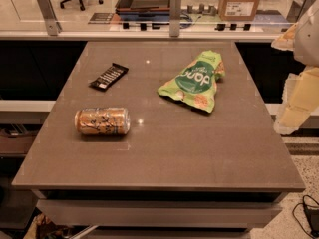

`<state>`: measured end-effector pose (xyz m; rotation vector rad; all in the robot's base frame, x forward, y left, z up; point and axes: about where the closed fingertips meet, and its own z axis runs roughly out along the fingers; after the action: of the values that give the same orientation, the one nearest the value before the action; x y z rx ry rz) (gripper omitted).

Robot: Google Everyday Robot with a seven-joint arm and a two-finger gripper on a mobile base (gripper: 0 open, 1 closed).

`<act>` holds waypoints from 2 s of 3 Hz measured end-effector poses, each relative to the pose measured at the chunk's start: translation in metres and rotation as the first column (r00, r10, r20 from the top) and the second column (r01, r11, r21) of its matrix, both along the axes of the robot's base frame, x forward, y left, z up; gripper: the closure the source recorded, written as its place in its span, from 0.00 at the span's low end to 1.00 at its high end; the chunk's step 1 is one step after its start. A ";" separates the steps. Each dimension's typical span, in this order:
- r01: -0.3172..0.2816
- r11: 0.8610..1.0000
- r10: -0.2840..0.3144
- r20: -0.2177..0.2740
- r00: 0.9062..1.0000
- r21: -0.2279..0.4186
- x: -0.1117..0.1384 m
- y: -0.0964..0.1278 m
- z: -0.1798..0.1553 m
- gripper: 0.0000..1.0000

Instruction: Place orange can upright

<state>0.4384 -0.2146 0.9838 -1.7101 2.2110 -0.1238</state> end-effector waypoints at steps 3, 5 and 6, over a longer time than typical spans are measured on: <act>-0.021 0.987 0.020 0.007 1.000 0.162 0.010 0.045 0.000 0.00; 0.004 0.980 -0.010 0.032 0.999 0.197 0.013 0.113 -0.009 0.00; -0.008 0.971 -0.005 0.056 0.998 0.239 0.014 0.144 -0.014 0.00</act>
Offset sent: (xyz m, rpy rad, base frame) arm 0.0033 0.0432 0.0007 0.2078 -0.0022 0.0192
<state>0.4522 -0.0702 0.9699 -1.5577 2.0882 0.0913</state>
